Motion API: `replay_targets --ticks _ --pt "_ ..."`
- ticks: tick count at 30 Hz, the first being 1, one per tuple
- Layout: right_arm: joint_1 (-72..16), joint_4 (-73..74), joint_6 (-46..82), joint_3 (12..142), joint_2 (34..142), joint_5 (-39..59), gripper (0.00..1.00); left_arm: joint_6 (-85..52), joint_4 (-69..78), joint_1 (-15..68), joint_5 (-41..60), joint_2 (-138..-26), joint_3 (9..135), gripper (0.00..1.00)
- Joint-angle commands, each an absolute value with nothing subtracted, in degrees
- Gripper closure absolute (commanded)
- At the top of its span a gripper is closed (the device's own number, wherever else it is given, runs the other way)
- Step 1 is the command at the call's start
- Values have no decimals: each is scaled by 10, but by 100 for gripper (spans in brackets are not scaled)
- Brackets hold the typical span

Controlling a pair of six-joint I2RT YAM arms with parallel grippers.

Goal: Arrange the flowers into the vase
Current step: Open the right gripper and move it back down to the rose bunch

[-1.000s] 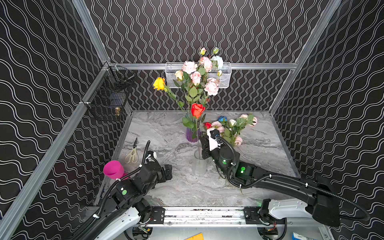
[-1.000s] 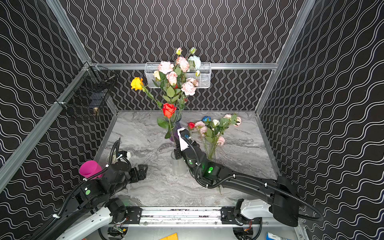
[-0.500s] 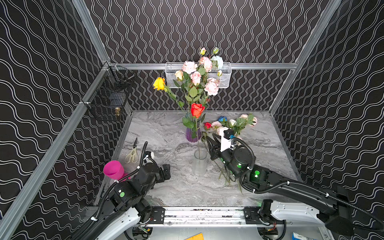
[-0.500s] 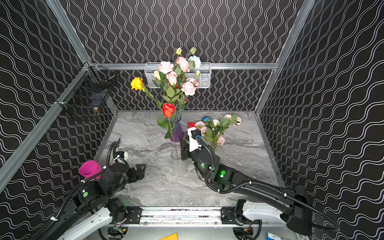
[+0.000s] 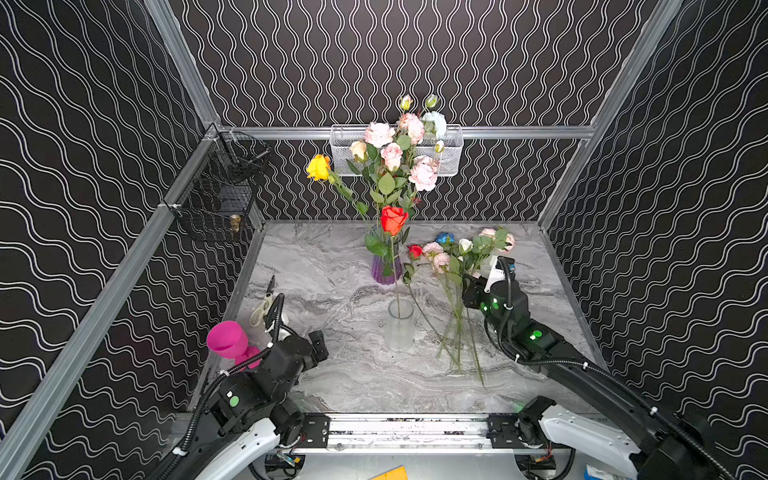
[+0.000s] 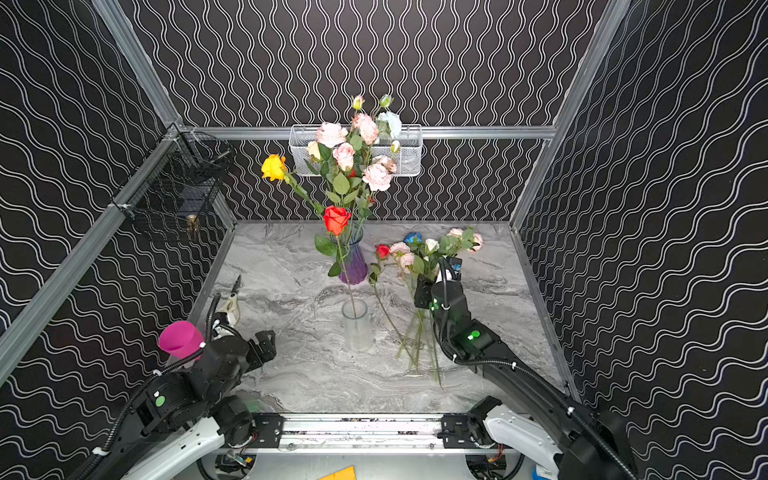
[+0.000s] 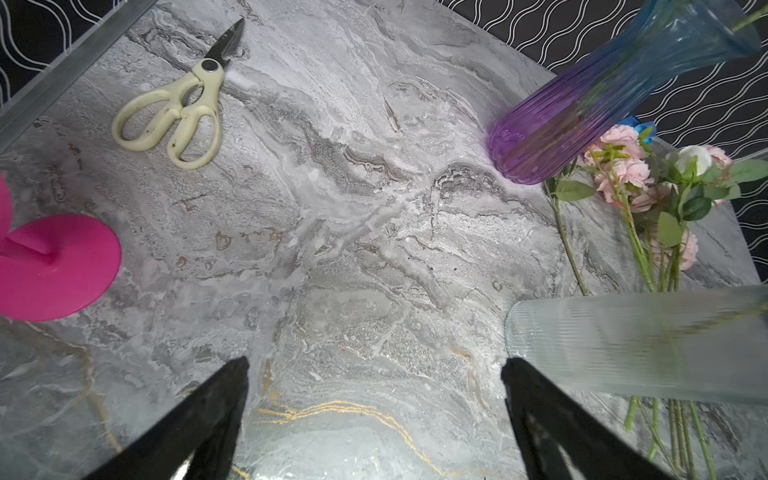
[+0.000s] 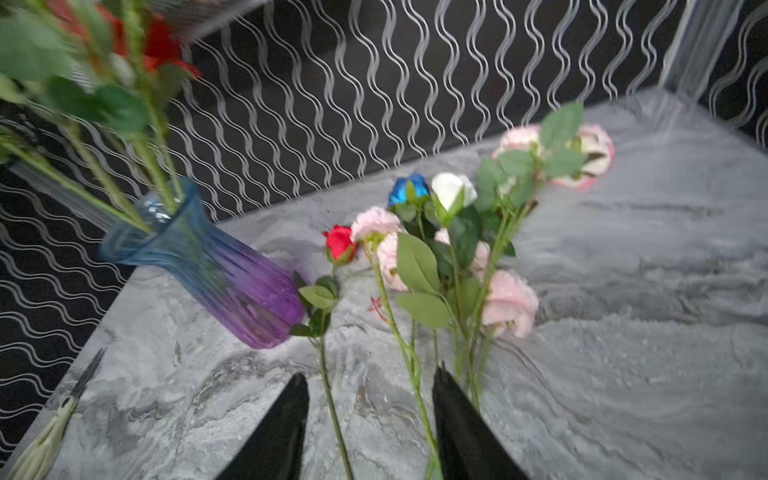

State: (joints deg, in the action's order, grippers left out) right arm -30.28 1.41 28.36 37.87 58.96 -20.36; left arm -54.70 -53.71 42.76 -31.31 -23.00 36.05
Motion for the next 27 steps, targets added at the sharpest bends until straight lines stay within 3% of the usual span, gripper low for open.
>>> replay_targets --ticks 1,6,11,18,27 --pt "-259 -26 346 379 624 -100 49 -558 -533 427 -332 -242 364 2" --pt "-236 -68 303 425 722 -42 47 -560 -527 427 -328 -263 361 2" --pt "-247 -137 259 481 816 -60 49 -537 -464 427 -294 -266 351 2" --pt "-275 -130 241 475 818 -96 49 -444 -347 427 -230 -310 348 2" --pt "-273 -136 229 488 836 -107 50 -437 -275 396 -158 -294 295 2"
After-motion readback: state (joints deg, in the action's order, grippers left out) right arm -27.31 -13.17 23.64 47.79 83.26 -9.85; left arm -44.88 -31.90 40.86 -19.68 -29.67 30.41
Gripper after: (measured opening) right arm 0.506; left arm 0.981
